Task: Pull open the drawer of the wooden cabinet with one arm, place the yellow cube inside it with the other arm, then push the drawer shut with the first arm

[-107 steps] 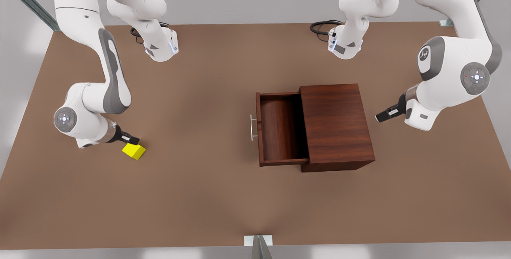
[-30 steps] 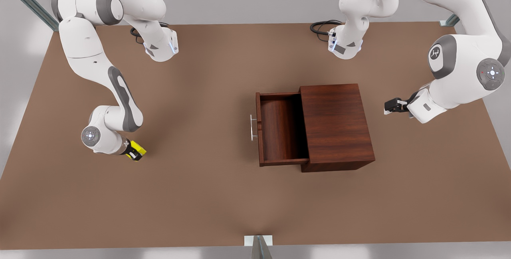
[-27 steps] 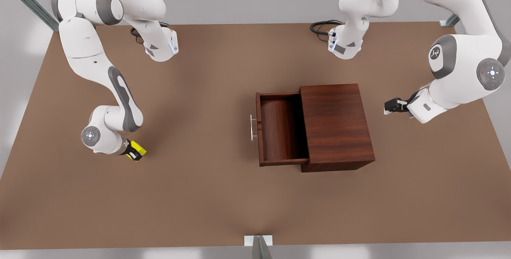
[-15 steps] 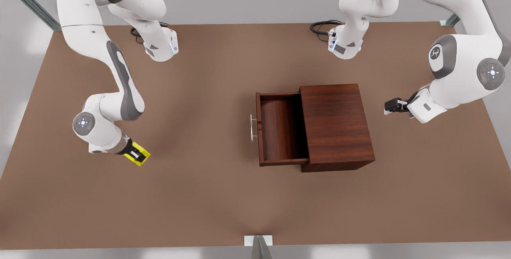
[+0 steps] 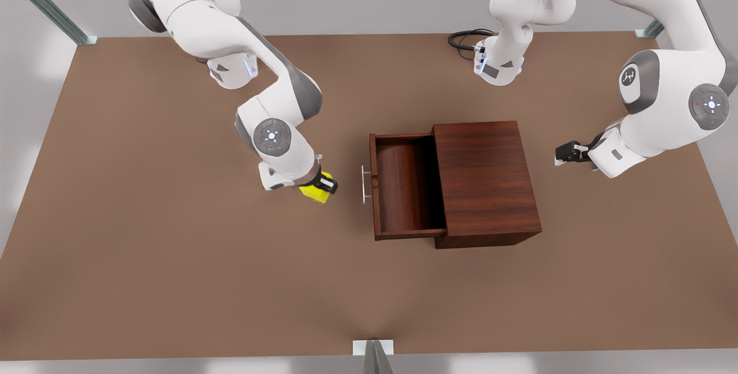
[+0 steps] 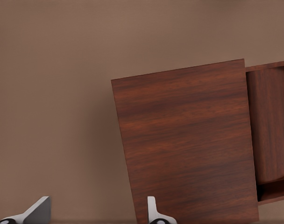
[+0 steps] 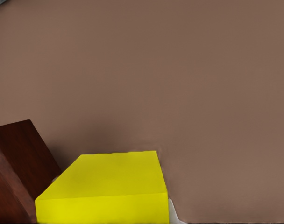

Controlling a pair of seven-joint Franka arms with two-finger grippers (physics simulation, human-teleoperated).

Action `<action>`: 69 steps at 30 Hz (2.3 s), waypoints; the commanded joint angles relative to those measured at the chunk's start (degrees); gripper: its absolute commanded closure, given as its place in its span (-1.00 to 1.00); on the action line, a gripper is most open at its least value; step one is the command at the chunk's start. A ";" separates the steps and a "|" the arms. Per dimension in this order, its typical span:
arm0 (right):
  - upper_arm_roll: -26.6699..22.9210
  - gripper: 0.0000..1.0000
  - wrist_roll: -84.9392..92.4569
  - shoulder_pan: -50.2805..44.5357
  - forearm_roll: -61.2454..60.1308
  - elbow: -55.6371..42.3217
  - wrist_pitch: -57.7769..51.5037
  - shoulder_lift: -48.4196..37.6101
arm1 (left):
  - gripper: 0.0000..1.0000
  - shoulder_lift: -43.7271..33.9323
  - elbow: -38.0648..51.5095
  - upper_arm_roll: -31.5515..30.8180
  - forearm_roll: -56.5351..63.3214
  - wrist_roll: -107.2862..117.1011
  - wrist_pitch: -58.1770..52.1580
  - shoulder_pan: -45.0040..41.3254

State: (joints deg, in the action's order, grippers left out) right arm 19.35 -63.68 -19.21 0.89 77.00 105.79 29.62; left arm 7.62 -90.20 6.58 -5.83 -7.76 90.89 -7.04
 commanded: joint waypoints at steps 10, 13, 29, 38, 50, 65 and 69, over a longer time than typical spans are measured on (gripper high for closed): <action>-3.71 -0.27 -47.24 -18.15 0.34 -18.72 -2.16 14.41 | -1.00 -0.06 0.03 0.01 0.03 -0.07 -0.01 0.00; -3.79 -0.27 -48.47 -19.55 0.43 -20.39 -0.49 17.32 | -1.00 -0.06 0.03 0.01 0.03 -0.07 -0.01 0.00; -5.38 -1.00 -39.87 -12.53 1.04 -23.38 -12.35 13.45 | -1.00 -0.06 0.03 0.01 0.03 -0.07 -0.01 0.00; -4.93 -1.00 49.70 25.53 2.71 10.71 -9.37 -12.38 | -1.00 1.61 9.08 -2.27 1.79 33.75 -1.16 -22.04; -14.78 -1.00 59.55 21.05 2.18 14.32 -9.90 -16.78 | -1.00 34.48 25.17 -1.39 16.99 92.22 33.56 -50.36; -14.60 -1.00 59.55 21.05 2.71 13.27 -11.48 -16.70 | -1.00 42.66 24.37 3.00 21.92 93.54 45.25 -50.88; -14.52 -1.00 59.29 20.88 2.71 13.27 -11.57 -16.35 | -1.00 43.36 24.11 3.00 21.92 93.19 45.16 -51.15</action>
State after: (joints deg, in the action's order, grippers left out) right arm 4.80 -17.65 1.69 3.61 90.29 94.37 13.28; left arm 51.01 -66.08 9.56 15.73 67.75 134.63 -58.15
